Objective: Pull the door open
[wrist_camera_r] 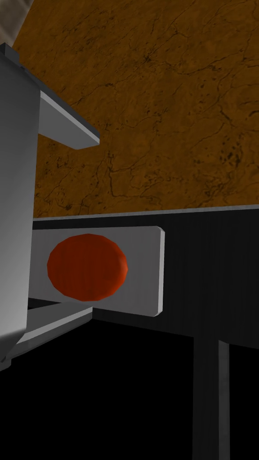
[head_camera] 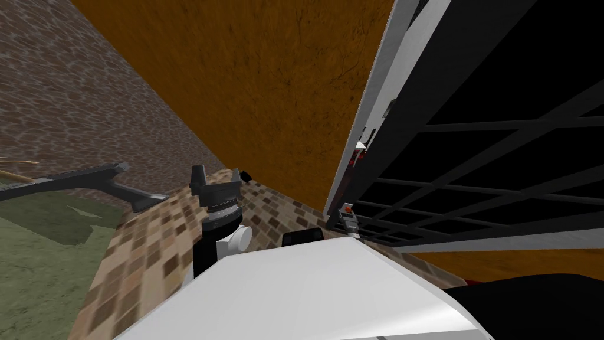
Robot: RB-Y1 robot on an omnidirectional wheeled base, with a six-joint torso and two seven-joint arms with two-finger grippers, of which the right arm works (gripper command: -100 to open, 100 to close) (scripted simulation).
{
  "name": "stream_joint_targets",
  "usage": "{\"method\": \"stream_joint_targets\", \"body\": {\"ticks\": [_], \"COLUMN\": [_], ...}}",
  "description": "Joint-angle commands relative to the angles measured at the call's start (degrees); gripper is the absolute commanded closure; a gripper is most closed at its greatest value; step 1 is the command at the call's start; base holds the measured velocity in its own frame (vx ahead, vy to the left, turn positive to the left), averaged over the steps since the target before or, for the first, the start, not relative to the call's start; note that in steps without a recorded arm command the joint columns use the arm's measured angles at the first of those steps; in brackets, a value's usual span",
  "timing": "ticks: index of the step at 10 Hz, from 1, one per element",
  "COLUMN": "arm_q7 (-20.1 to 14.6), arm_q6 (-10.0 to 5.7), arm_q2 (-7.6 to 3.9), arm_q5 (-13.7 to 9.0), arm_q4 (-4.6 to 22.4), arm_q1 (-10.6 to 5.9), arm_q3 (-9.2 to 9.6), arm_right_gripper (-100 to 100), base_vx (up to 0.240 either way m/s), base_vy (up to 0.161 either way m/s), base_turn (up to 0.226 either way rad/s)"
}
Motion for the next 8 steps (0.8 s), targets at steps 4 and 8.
{"method": "stream_joint_targets", "body": {"ticks": [4, 8], "arm_q7": [-0.7, -1.2], "arm_q6": [2.84, 5.34], "arm_q2": [3.38, 5.51], "arm_q5": [3.1, 5.1], "arm_q4": [0.6, 1.2], "arm_q1": [-0.26, 0.11], "arm_q3": [-6.61, -12.41], "arm_right_gripper": [100, 100], "base_vx": [-0.154, -0.136], "base_vy": [-0.014, -0.010], "base_turn": [0.202, 0.180]}}
